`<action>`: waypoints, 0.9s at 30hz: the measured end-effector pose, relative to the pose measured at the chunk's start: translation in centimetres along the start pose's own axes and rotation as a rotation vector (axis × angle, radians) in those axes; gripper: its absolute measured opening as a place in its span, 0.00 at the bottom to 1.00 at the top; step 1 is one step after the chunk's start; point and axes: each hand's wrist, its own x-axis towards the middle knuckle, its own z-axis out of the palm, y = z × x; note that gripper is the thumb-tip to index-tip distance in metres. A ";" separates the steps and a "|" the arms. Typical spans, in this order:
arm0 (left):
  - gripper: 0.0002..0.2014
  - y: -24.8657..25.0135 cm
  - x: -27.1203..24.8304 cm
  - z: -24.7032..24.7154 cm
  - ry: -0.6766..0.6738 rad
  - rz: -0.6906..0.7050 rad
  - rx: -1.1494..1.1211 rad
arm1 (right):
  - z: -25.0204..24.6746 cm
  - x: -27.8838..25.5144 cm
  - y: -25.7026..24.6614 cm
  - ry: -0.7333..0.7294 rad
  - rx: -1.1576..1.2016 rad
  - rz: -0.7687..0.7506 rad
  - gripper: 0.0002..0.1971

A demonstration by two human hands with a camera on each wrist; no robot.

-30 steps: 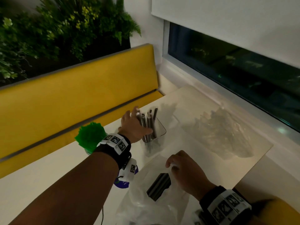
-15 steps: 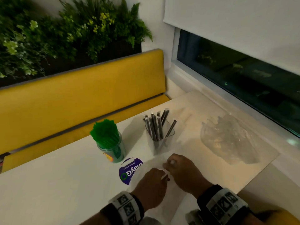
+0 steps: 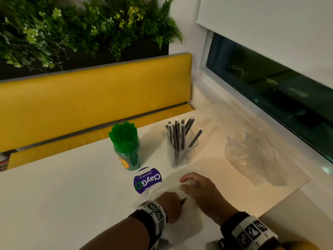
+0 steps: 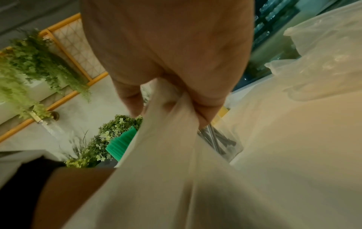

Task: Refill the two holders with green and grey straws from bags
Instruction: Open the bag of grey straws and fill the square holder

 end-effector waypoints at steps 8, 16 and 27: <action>0.07 -0.8 -2.2 -3.8 0.073 0.252 -0.299 | -1.8 0.5 0.4 0.060 0.068 0.004 0.05; 0.09 0.1 -3.3 -5.7 0.047 0.328 -0.413 | -2.5 2.2 1.5 0.168 -0.017 0.039 0.06; 0.08 3.0 -8.7 -20.5 0.709 0.631 -1.346 | -2.9 3.4 1.0 0.146 -0.567 -0.024 0.33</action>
